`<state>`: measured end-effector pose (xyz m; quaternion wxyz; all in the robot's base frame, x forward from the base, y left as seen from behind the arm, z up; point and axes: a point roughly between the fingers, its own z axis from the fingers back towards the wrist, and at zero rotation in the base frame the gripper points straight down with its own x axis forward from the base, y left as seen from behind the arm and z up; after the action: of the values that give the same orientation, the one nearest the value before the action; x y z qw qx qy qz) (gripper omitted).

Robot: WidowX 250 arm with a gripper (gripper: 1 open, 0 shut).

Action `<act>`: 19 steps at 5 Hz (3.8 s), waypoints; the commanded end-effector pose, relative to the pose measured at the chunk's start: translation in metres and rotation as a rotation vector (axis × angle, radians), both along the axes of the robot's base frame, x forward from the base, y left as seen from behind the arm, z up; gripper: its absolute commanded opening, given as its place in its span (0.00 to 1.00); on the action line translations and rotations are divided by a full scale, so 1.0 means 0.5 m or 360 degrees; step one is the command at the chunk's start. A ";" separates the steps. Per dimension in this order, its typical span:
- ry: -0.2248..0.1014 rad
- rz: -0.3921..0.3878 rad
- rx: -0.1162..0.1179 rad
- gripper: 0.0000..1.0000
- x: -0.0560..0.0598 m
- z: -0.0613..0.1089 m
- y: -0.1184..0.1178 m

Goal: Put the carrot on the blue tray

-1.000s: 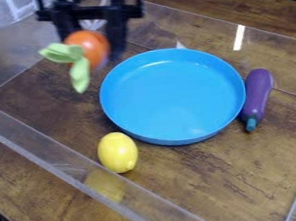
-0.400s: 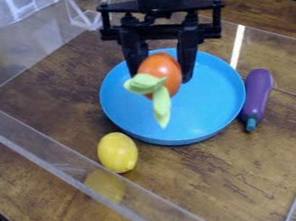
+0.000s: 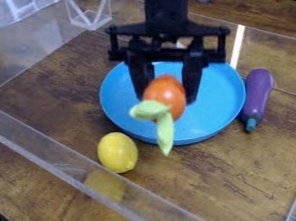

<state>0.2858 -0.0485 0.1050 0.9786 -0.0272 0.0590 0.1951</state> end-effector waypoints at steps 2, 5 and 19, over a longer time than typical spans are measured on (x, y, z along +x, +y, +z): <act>-0.0075 -0.0169 0.0035 0.00 -0.001 0.028 -0.007; -0.0082 -0.0157 0.0055 0.00 0.028 0.026 0.026; -0.0214 -0.0283 0.0099 1.00 0.071 -0.045 0.066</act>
<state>0.3202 -0.0163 0.0660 0.9938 -0.0023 0.0166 0.1096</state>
